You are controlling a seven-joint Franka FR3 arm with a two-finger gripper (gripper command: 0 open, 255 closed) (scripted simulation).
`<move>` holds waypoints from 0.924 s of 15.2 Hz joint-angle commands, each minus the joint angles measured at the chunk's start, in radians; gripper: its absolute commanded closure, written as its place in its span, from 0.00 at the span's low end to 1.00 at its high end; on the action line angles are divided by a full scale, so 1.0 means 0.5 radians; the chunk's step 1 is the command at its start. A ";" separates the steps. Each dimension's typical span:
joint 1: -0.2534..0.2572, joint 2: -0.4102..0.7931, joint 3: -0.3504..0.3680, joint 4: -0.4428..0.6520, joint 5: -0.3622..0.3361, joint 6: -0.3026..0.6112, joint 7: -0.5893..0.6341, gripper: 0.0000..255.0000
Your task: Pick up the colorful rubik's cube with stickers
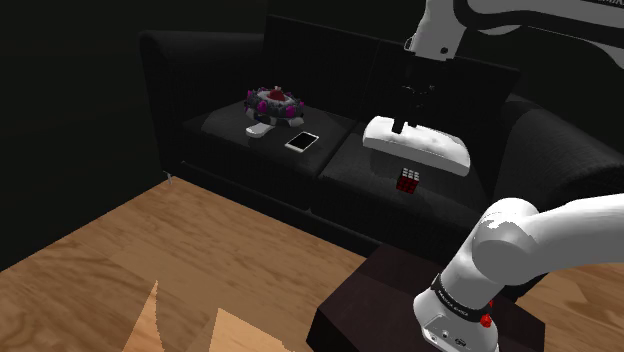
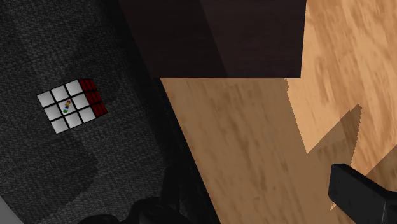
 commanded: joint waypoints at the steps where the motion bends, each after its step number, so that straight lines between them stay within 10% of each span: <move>1: 0.000 0.000 0.000 0.000 0.000 0.000 0.000 0.00; 14: -0.161 -0.227 -0.480 -0.715 -0.443 0.618 -0.584 0.00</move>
